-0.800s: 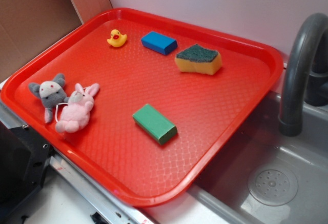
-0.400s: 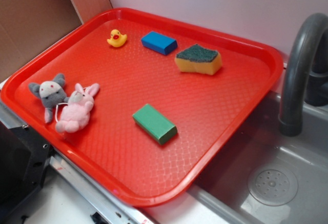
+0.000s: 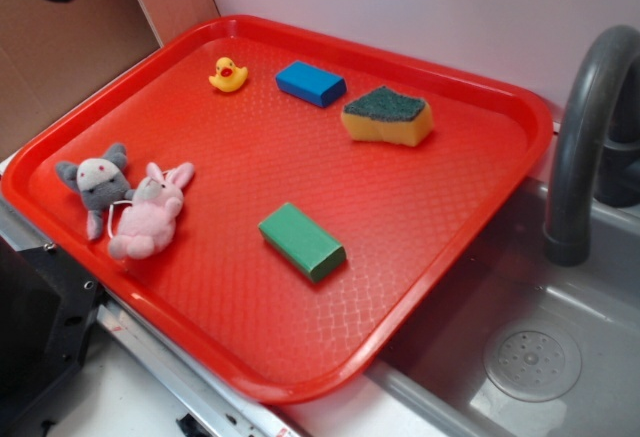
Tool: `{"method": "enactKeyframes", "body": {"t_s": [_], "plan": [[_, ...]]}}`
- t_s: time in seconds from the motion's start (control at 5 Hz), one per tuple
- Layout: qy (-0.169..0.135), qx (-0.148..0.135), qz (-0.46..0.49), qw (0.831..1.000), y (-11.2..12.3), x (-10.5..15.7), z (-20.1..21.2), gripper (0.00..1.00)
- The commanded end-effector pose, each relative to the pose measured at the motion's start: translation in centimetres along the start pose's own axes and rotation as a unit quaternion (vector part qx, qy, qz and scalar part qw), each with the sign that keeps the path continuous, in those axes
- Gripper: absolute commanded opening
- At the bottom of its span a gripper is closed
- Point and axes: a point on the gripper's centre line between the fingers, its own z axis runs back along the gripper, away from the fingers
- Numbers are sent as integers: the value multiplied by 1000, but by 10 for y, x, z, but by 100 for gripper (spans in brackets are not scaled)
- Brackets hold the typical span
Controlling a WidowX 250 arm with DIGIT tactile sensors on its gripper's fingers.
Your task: Grab the green block.
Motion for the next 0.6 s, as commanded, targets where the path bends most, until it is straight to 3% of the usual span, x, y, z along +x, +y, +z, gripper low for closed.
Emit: {"method": "enactKeyframes", "body": {"t_s": [0.0, 0.2, 0.4], "plan": [[95, 62, -263, 958, -43, 62, -39, 100], [138, 79, -389, 908, -63, 68, -72, 100], [168, 89, -507, 841, -81, 57, -105, 100]]}}
